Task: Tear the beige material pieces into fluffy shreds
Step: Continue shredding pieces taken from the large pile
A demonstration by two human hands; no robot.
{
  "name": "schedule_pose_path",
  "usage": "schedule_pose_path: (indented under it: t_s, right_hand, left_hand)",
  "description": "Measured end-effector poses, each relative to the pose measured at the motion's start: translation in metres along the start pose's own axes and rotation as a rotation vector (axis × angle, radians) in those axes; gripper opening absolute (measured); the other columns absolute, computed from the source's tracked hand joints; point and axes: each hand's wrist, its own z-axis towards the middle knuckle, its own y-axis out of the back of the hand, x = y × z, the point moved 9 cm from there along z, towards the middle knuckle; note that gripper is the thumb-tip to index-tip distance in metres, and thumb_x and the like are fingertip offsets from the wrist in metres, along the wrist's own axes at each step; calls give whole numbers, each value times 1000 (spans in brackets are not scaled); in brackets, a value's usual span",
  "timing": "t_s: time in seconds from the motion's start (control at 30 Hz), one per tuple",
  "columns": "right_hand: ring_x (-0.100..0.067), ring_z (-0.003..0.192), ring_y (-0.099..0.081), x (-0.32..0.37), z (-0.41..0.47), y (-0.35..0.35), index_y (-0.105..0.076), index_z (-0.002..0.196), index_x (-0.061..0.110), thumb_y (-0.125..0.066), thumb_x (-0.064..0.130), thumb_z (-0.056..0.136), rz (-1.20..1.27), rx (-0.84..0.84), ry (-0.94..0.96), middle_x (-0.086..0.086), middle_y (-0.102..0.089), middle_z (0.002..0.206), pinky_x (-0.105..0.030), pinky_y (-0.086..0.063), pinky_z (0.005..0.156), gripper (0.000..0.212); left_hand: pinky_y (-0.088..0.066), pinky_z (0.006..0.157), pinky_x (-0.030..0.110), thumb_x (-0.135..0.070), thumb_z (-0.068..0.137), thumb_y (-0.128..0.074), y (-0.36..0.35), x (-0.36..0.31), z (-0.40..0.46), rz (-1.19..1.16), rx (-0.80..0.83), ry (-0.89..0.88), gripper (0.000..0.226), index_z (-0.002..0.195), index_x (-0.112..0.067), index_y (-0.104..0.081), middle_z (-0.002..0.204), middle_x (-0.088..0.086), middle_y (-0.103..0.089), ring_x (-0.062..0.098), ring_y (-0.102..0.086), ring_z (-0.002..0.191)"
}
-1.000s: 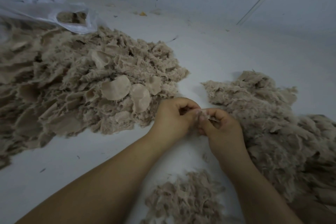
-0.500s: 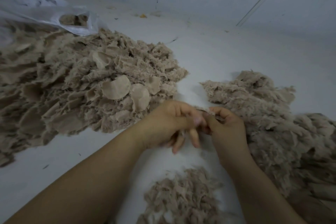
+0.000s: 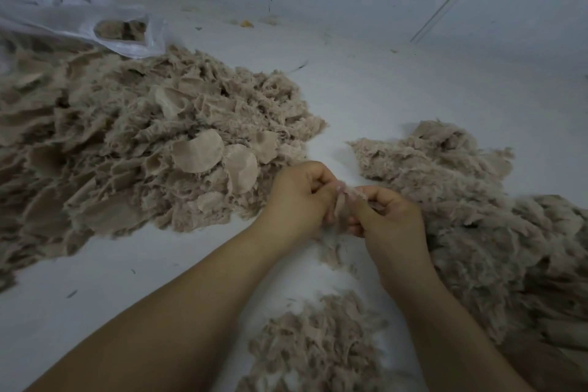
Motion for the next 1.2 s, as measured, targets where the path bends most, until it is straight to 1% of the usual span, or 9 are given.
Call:
schedule_pose_path:
  t_s: [0.27, 0.43, 0.53, 0.73, 0.83, 0.93, 1.03, 1.1, 1.2]
  right_hand:
    - [-11, 46, -41, 2, 0, 7, -65, 78, 2, -67, 24, 95, -100, -48, 44, -1, -52, 54, -28, -40, 47, 28]
    - [-7, 58, -60, 2, -2, 1, -70, 97, 16, -62, 31, 97, -6, -4, 19, 5, -64, 68, -21, -51, 56, 17]
    - [-3, 57, -62, 5, -5, -6, -71, 101, 26, -68, 44, 83, 6, 60, 22, 11, -68, 69, -18, -51, 54, 26]
    - [-4, 43, -44, 5, -3, 3, -70, 83, 8, -69, 18, 93, 41, 6, 15, 9, -55, 48, -17, -40, 44, 14]
    - [-5, 44, -43, 7, -3, 5, -71, 81, 10, -68, 16, 94, 74, -17, 25, 7, -53, 48, -17, -40, 45, 15]
    - [-6, 46, -43, 8, -3, 7, -67, 72, 9, -64, 17, 97, 66, -39, 31, 5, -54, 51, -20, -40, 46, 26]
    - [-7, 45, -34, 8, -4, 5, -57, 65, 11, -55, 23, 102, 123, -26, 0, 5, -46, 53, -20, -32, 43, 39]
    - [-6, 42, -30, 9, -5, 0, -54, 65, 9, -49, 28, 105, 157, 14, -10, 4, -42, 52, -17, -28, 40, 44]
    - [-8, 41, -28, 10, -6, -6, -51, 64, 9, -44, 28, 106, 176, 65, -11, 1, -37, 51, -17, -27, 40, 47]
  left_hand:
    - [-28, 34, 17, -17, 102, -48, 24, 8, 5, -234, -148, 45, 43, 59, -13, -48, 44, 1, -45, 12, -31, 30]
    - [-29, 38, 20, -22, 103, -48, 12, 7, 4, -245, -3, 58, 43, 60, -15, -50, 46, 4, -48, 15, -33, 28]
    - [-27, 36, 18, -24, 103, -49, 8, 7, 4, -247, 40, 62, 40, 64, -14, -53, 47, 5, -49, 16, -33, 29]
    - [-24, 35, 13, -53, 93, -52, -2, 16, 2, -334, 125, 155, 50, 63, -14, -56, 53, 19, -46, 18, -32, 25]
    - [-24, 33, 12, -36, 95, -60, -15, 17, -7, -199, 291, 179, 42, 67, -5, -58, 45, 9, -51, 13, -34, 23]
    - [-24, 35, 14, -18, 99, -54, 3, 13, 0, -383, 71, 161, 32, 70, -5, -54, 47, 7, -53, 13, -34, 24]
    - [-34, 42, 25, -19, 103, -47, 35, 6, 7, -710, -234, 79, 25, 85, -9, -60, 73, 12, -68, 17, -49, 36]
    - [-41, 41, 26, -13, 101, -50, 35, 0, 6, -575, -223, 29, 15, 113, -10, -59, 98, 12, -71, 19, -55, 42]
    - [-50, 55, 19, 2, 91, -58, -1, -5, 0, -3, 51, -50, 40, 127, -15, -56, 120, -1, -65, 4, -63, 62]
